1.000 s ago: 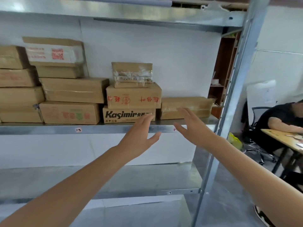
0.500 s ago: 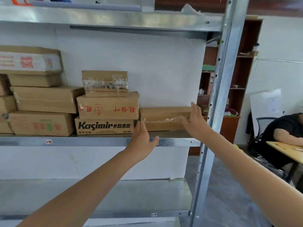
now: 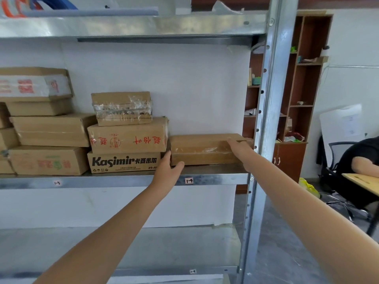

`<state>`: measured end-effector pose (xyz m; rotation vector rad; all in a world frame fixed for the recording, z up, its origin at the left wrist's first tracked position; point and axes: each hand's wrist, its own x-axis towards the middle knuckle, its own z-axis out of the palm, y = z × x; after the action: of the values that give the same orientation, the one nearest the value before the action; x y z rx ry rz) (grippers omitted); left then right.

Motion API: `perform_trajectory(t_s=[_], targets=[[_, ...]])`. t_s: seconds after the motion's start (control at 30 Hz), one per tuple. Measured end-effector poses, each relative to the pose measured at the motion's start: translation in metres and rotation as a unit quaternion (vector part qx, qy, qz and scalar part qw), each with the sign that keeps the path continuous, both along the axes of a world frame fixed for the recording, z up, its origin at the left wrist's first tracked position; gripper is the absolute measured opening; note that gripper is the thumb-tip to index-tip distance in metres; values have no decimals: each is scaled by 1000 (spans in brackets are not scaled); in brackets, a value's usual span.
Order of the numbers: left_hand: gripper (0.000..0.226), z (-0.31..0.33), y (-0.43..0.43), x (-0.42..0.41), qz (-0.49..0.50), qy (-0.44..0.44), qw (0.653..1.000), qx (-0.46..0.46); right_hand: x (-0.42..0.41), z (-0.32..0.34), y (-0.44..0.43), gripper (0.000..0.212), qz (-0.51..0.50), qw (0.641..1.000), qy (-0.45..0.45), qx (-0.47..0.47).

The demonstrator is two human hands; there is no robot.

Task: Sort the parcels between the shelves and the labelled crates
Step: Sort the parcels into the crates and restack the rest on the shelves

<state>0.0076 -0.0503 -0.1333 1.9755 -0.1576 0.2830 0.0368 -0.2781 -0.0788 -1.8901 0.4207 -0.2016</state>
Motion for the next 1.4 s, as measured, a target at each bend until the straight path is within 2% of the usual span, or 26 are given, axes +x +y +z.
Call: perform_trajectory(t_s=[0.03,0.07,0.27,0.37,0.5,0.77,0.83,0.93,1.1,1.17,1.3,1.4], targets=[[29,0,1,-2,1,-6,1000,-13,-2,3,0,67,7,1000,1,16],[27,0,1,-5,-3,-14,999,-29,-4,6,1,60,9,1000,0,24],[40,16,6,-17,-49,-35,996,-70,-9,18,6,49,-8,998,-33,61],[62,32,2,-22,-65,-34,995,-64,-7,17,12,66,-59,993,-70,72],[70,43,0,-20,-62,-32,996,-62,-3,17,18,66,-120,982,-106,103],[64,59,4,-40,-80,-120,988,-59,-11,26,20,65,-99,968,-115,199],[60,63,2,-43,-76,-140,984,-86,-14,31,21,74,-96,970,-101,199],[50,72,6,-47,-49,-164,978,-121,-20,37,25,101,-78,978,-88,172],[34,95,18,-51,-5,-219,964,-153,-32,55,35,108,-52,973,-144,171],[26,103,22,-53,1,-228,960,-161,-38,63,38,105,-63,971,-163,162],[8,106,35,-55,8,-198,960,-199,-49,72,40,82,-102,958,-218,153],[13,97,45,-58,31,-171,955,-241,-59,69,40,54,-134,943,-277,130]])
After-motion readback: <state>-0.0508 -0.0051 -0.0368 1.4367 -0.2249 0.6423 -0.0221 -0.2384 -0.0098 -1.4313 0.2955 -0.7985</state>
